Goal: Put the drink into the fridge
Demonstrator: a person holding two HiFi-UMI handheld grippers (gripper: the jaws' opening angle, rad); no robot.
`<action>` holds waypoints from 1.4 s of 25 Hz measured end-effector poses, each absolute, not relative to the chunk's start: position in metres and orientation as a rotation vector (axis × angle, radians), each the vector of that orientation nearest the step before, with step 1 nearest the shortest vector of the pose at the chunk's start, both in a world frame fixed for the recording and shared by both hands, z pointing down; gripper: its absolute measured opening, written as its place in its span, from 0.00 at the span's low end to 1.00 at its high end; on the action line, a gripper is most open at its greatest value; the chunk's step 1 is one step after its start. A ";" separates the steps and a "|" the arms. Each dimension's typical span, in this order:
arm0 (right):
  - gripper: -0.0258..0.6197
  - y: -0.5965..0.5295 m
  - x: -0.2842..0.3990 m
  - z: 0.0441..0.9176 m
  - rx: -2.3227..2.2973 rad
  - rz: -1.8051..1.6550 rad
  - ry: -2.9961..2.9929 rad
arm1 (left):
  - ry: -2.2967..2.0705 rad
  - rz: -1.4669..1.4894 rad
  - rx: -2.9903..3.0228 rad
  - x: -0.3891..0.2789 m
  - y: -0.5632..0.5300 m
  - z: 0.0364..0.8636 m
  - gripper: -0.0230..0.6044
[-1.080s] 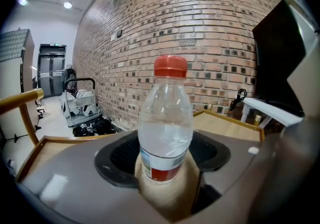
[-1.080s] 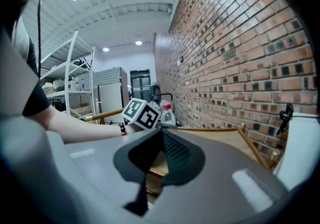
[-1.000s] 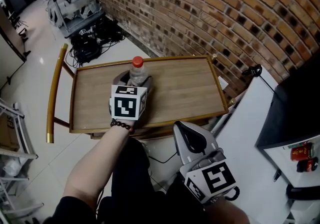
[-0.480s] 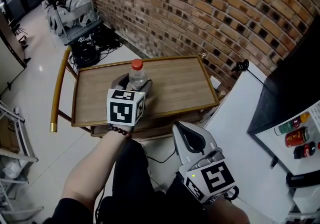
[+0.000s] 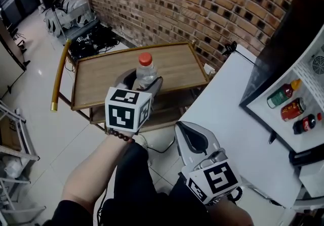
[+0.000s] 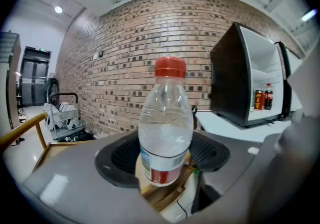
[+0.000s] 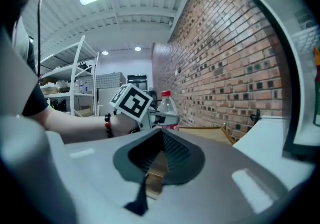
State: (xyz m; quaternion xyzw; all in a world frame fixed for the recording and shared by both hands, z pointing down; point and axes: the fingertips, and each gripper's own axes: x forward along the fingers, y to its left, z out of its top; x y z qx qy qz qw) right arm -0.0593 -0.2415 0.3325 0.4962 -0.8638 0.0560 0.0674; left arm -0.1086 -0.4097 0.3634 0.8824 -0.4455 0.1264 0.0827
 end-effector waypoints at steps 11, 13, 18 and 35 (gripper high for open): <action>0.04 -0.147 -0.009 0.315 1.639 0.114 -2.559 | -1.079 0.362 2.790 -0.027 -0.296 0.323 0.54; 0.04 -0.131 0.004 0.312 1.677 0.102 -2.543 | -1.026 0.361 2.824 -0.008 -0.276 0.316 0.54; 0.04 -0.091 0.034 0.304 1.757 0.076 -2.508 | -0.916 0.352 2.893 0.035 -0.226 0.301 0.54; 0.04 0.038 0.094 0.305 1.871 0.076 -2.460 | -0.643 0.355 2.972 0.127 -0.072 0.287 0.53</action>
